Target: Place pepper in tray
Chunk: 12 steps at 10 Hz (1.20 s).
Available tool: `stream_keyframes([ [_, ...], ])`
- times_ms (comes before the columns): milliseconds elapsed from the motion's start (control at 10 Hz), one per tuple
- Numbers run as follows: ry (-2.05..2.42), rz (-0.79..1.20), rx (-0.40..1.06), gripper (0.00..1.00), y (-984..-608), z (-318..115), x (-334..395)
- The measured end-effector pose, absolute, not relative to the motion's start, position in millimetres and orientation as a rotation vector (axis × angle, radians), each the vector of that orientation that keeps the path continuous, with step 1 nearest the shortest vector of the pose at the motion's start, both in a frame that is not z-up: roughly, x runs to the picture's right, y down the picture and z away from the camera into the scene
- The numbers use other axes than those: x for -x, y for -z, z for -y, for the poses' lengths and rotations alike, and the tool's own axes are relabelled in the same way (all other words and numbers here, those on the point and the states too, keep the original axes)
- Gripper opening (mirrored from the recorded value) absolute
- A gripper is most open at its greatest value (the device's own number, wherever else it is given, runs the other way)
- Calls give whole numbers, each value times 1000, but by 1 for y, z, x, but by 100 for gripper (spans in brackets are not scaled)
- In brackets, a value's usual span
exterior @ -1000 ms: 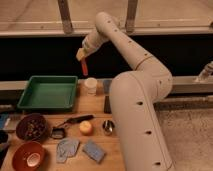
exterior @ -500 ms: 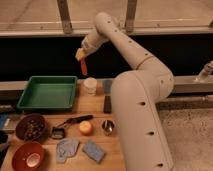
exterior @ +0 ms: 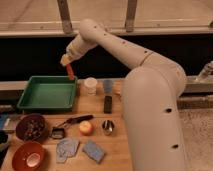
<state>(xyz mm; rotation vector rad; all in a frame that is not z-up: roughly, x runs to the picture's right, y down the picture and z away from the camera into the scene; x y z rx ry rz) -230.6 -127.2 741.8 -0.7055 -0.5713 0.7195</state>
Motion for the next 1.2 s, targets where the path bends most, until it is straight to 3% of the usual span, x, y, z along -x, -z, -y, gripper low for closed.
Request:
stream_keyframes([
  [200, -641, 612, 740, 0, -726, 106, 269],
  [500, -546, 640, 824, 0, -735, 84, 315],
  [900, -505, 594, 889, 2, -765, 60, 327],
  [1200, -509, 594, 886, 2, -765, 62, 324],
])
